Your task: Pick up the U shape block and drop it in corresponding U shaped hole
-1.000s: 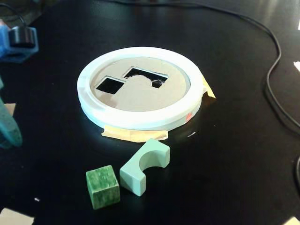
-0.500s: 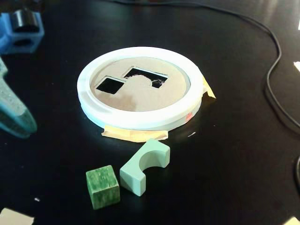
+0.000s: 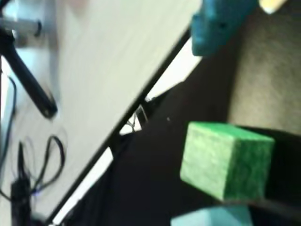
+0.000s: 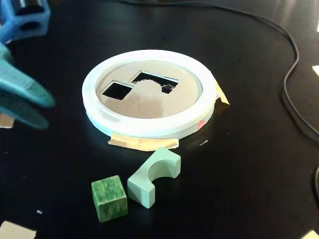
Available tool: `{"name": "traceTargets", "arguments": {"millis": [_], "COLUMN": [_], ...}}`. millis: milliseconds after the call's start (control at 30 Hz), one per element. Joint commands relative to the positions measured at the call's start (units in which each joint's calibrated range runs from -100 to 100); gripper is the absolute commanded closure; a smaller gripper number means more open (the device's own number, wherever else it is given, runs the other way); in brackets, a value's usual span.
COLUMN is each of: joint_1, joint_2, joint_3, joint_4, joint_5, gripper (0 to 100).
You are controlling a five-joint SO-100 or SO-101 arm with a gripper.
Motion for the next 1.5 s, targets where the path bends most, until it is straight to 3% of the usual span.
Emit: {"name": "traceTargets", "arguments": {"millis": [0, 200, 433, 867, 1467], "joint_1": [-5.29, -5.54, -7.29, -9.91, -10.04], "joint_2": [23.68, 55.57, 80.29, 104.20, 117.81], "joint_3": [-20.34, -43.93, -59.87, -80.73, -90.56], "joint_4": [-2.58, -1.38, 2.54, 12.47, 13.07], "joint_5": [0.00, 0.00, -0.54, -1.42, -1.47], "gripper": [22, 22, 22, 22, 26]}}
